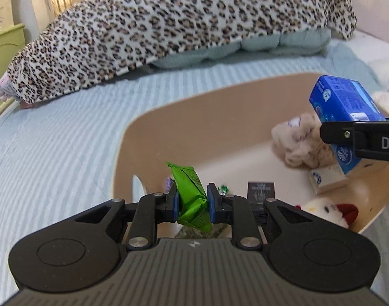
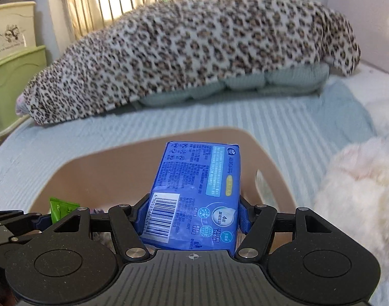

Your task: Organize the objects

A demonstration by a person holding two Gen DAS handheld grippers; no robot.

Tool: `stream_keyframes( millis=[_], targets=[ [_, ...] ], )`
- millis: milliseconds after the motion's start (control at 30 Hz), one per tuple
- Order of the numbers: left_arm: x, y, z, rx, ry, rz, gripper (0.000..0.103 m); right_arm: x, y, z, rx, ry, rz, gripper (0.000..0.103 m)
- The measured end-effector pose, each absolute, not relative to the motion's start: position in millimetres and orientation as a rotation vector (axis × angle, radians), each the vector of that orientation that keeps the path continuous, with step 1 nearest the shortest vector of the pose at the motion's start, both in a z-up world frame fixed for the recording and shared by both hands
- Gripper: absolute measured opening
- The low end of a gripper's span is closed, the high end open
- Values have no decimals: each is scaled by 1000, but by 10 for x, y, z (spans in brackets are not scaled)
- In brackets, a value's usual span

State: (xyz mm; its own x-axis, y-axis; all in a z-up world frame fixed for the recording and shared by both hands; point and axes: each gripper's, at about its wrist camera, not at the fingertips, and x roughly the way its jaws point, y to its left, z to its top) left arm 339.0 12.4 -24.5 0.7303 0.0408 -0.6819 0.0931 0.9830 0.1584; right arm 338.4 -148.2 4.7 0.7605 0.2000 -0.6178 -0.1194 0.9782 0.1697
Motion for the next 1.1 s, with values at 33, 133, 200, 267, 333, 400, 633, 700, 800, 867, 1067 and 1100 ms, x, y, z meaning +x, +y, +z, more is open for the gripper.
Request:
stream_keyframes(
  millis=[33, 133, 200, 267, 333, 400, 633, 700, 800, 867, 1067, 1100],
  targets=[
    [3389, 124, -255, 189, 762, -36, 24, 3381, -1475, 14, 118, 691, 173, 63],
    [3375, 128, -220, 168, 768, -34, 27, 3364, -1432, -1, 99, 710, 183, 67],
    [3335, 122, -166, 159, 770, -33, 54, 3297, -1432, 51, 100, 698, 187, 76],
    [3270, 121, -73, 146, 746, -4, 84, 3189, -1446, 163, 83, 663, 190, 82],
    [3183, 141, 21, 122, 720, 14, 90, 3080, -1462, 280, 62, 635, 192, 89],
    [3124, 160, 101, 91, 727, 7, 90, 2956, -1490, 392, 47, 613, 200, 94],
    [2789, 131, 332, 87, 718, 13, 91, 2550, -1589, 702, 60, 607, 216, 101],
    [2685, 132, 389, 84, 717, 10, 91, 2436, -1592, 751, 50, 602, 212, 101],
    [2506, 141, 475, 78, 709, 14, 91, 2261, -1615, 804, 52, 611, 215, 101],
    [2385, 134, 522, 82, 705, 14, 91, 2143, -1629, 841, 58, 614, 222, 101],
    [1983, 125, 609, 76, 704, 18, 91, 1776, -1653, 912, 34, 614, 226, 102],
    [1913, 116, 619, 77, 700, 23, 91, 1729, -1655, 909, 30, 618, 230, 102]
  ],
)
